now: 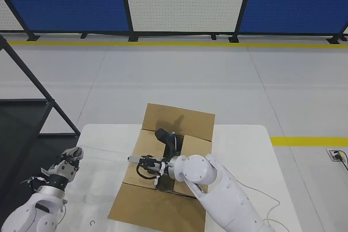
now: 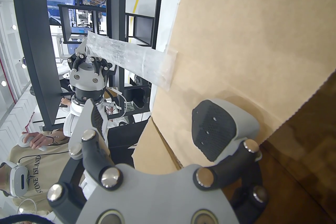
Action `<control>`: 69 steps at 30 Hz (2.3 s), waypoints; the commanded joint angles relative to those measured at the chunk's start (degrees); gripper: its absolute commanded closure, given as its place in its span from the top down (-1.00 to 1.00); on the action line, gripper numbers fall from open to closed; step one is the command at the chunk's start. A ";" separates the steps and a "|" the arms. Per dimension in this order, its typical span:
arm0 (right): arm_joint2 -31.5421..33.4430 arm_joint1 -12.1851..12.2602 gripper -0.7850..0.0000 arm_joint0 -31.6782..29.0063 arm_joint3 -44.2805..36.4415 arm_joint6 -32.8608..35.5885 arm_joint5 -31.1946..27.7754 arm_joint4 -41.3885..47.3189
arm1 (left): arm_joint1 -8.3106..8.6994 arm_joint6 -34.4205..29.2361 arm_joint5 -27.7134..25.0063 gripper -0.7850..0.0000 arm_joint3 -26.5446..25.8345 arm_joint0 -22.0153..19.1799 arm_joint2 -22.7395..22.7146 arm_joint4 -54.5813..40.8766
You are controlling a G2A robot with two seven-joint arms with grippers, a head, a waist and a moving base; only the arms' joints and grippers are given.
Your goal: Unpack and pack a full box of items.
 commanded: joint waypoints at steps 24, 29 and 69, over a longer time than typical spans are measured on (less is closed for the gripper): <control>0.67 -0.18 1.00 -0.55 -0.15 0.25 -0.18 -0.52 | -0.39 0.75 3.63 1.00 0.97 -0.59 -0.22 -0.34; 0.70 -0.23 1.00 -0.65 -0.43 0.24 -0.24 -0.67 | -0.43 0.16 4.01 1.00 1.21 -0.73 0.09 0.05; -5.54 -5.74 1.00 6.34 8.31 -4.80 -1.30 5.07 | -1.07 -1.86 4.99 1.00 1.27 -1.06 2.86 1.79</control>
